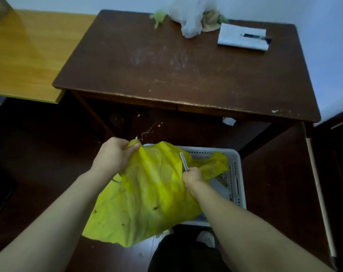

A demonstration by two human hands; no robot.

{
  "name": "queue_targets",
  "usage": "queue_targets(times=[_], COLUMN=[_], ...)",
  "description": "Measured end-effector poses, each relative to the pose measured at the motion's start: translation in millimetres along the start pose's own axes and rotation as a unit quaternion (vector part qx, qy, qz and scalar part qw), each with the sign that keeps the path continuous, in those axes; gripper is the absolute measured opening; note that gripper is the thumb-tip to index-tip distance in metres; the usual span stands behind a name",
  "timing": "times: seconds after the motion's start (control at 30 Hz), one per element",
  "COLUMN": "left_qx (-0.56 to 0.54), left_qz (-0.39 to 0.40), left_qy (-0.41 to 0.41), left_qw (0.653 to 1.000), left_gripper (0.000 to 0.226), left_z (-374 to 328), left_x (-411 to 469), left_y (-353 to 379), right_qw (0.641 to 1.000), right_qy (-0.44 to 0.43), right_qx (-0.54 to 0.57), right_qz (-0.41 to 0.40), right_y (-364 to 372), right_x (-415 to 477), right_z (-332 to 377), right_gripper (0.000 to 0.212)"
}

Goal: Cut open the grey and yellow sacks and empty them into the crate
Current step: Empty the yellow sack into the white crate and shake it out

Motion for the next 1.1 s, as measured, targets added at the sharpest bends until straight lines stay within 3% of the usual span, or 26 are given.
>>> queue_targets(times=[0.13, 0.23, 0.3, 0.4, 0.47, 0.57, 0.67, 0.77, 0.83, 0.9, 1.0, 1.1], left_qx=[-0.036, 0.014, 0.062, 0.078, 0.079, 0.048, -0.09, -0.255, -0.243, -0.222, -0.214, -0.278], left_qz=[0.018, 0.072, 0.088, 0.109, 0.121, 0.125, 0.139, 0.198, 0.255, 0.214, 0.037, 0.012], left_qy=[0.074, 0.099, 0.1, 0.097, 0.104, 0.115, 0.084, 0.015, 0.045, 0.066, 0.064, 0.079], left_qw=[0.996, 0.992, 0.989, 0.986, 0.984, 0.984, 0.983, 0.946, 0.935, 0.949, 0.974, 0.957], left_gripper=[0.043, 0.02, 0.015, 0.031, 0.038, 0.033, 0.019, 0.025, 0.022, 0.014, 0.017, 0.024], left_z=[-50, -70, -71, -68, -76, -88, -73, -43, -41, -38, -25, -27], left_x=[-5, -1, 2, 4, 3, 2, 5, -1, -9, -10, 1, 6], left_y=[11, 52, 73, 92, 102, 111, 114, 128, 143, 136, 78, 46], right_qw=[0.998, 0.995, 0.99, 0.971, 0.959, 0.963, 0.972, 0.973, 0.967, 0.959, 0.947, 0.939], right_qy=[0.017, -0.008, -0.087, -0.187, -0.22, -0.219, -0.194, -0.178, -0.166, -0.17, -0.223, -0.279], right_qx=[0.057, 0.07, 0.107, 0.132, 0.14, 0.143, 0.135, 0.147, 0.192, 0.228, 0.232, 0.199], right_qz=[-0.031, -0.074, -0.034, 0.074, 0.114, 0.071, 0.001, -0.006, -0.008, -0.01, -0.013, -0.014], right_y=[-34, -65, -66, -49, -36, -35, -49, -46, -35, -27, -31, -41], right_x=[-16, -30, -42, -59, -65, -66, -62, -62, -65, -71, -83, -96], right_z=[-9, -18, -4, 21, 31, 38, 33, 25, 26, 41, 69, 92], right_gripper=[0.023, 0.028, 0.044, 0.067, 0.071, 0.05, 0.026, 0.016, 0.016, 0.016, 0.012, 0.011])
Point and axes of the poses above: each hand's wrist, its own x-axis towards the middle knuckle, its own y-axis out of the palm, z = x × y, the point moved 9 cm from there along x, towards the middle knuckle, and after that the axes turned 13 degrees about z, right-handed, at the moved point
